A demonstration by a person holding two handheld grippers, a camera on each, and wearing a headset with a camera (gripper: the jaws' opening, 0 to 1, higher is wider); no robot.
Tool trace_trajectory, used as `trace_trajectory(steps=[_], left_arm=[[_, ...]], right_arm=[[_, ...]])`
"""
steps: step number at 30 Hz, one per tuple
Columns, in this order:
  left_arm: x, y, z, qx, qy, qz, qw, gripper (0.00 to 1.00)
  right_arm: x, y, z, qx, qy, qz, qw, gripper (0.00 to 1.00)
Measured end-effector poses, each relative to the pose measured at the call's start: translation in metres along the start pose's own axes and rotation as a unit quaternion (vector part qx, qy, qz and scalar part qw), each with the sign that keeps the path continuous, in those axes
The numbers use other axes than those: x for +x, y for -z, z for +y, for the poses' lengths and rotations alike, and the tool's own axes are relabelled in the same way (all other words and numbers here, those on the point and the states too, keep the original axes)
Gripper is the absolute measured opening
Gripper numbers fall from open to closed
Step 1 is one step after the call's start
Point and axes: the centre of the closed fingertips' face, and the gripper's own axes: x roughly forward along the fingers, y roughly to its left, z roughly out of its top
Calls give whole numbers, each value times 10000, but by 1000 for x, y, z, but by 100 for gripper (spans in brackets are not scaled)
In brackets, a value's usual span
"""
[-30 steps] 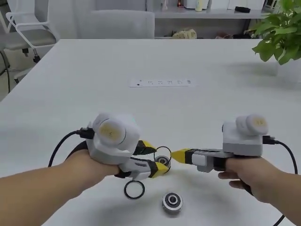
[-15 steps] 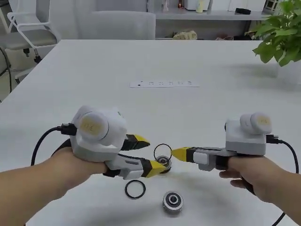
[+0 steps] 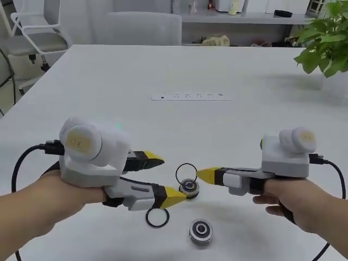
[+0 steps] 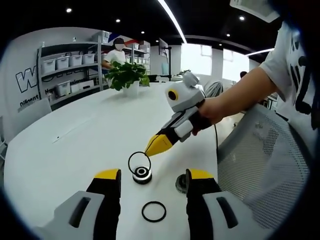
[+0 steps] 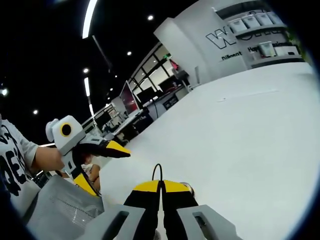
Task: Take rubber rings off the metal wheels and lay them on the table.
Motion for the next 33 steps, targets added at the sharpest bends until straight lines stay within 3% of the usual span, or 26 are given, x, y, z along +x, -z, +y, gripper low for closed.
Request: trace_trajectory(steps=[13, 33], left_arm=[[-26, 5, -5, -28, -75, -38, 10000, 55], [-51, 9, -6, -244, -262, -158, 9992, 62]], right_arm=[[1, -2, 9, -21, -111, 7, 9999, 0], [10, 4, 29, 36, -361, 205, 9991, 0]])
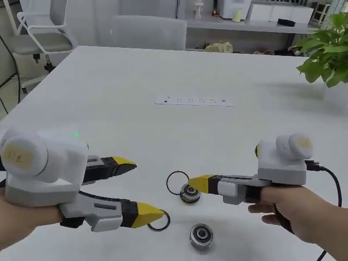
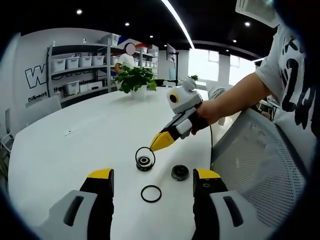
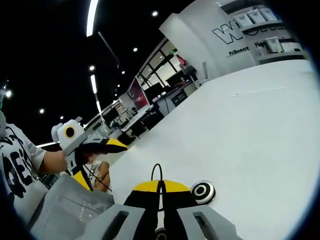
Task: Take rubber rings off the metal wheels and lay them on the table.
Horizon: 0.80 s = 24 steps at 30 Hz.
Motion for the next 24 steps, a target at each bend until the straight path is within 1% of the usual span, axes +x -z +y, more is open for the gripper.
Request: trace_trajectory(steps=[3, 10, 18, 24], left_arm=[[-2, 1, 0, -12, -18, 1, 10000, 62], [-6, 2, -2, 59, -36, 37, 10000, 64], [-12, 3, -2, 10, -78, 13, 10000, 65], [-16, 4, -1, 58, -119, 18, 9999, 65]], right_arm=[[2, 1, 3, 18, -35, 28, 10000, 0], [7, 5, 9, 20, -120, 117, 9999, 0], [14, 13, 17, 5, -222, 294, 9993, 0], [20, 19, 21, -9, -269, 417, 9988, 0]])
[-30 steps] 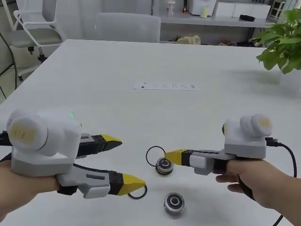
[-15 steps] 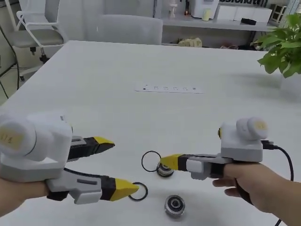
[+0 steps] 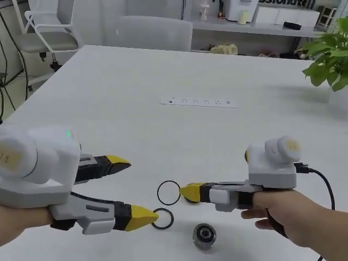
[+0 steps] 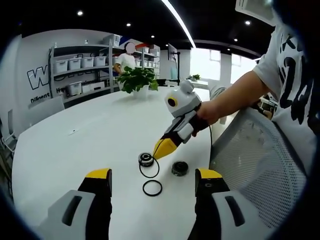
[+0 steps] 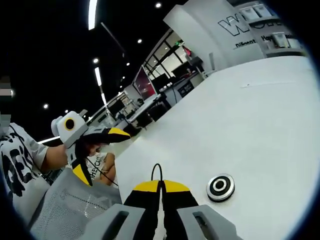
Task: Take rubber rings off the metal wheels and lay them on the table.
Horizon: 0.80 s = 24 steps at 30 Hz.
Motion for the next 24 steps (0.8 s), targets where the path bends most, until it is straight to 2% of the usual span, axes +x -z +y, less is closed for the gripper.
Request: trace_trajectory(steps=[10, 24], left_arm=[[-5, 3, 0, 29, -34, 25, 10000, 65], [-9, 4, -1, 4, -61, 23, 10000, 65]], right_arm=[[7, 10, 2, -1, -37, 210, 9998, 0], [14, 23, -4, 52, 17, 465, 9989, 0]])
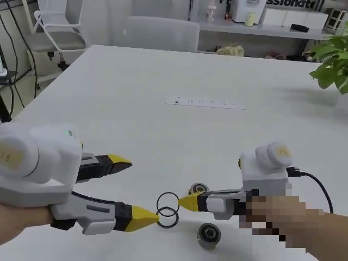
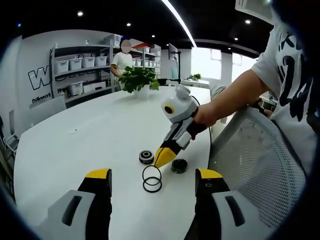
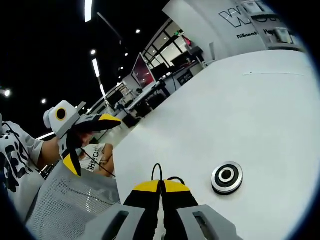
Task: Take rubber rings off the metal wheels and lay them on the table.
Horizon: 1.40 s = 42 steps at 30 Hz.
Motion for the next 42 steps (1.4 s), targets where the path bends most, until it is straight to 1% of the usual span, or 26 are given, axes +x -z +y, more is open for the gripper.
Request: trace_trajectory(steps=[5, 15, 23, 33, 42], left_arm=[[-2, 1, -1, -1, -5, 18, 10000, 65], [-3, 3, -1, -29, -15, 44, 10000, 65], [-1, 4, -4, -38, 18, 59, 10000, 65], [-1, 5, -4, -53, 21, 84, 9999, 65], [-1, 7, -5, -58, 27, 106, 9999, 65]], right_arm=[[2, 6, -3, 50, 31, 111, 9999, 0], [6, 12, -8, 103, 78, 234, 9996, 0], [6, 17, -12, 142, 146, 327, 9993, 0], [10, 20, -13, 139, 139, 375, 9991, 0], [11, 22, -16, 120, 203, 404, 9989, 0]])
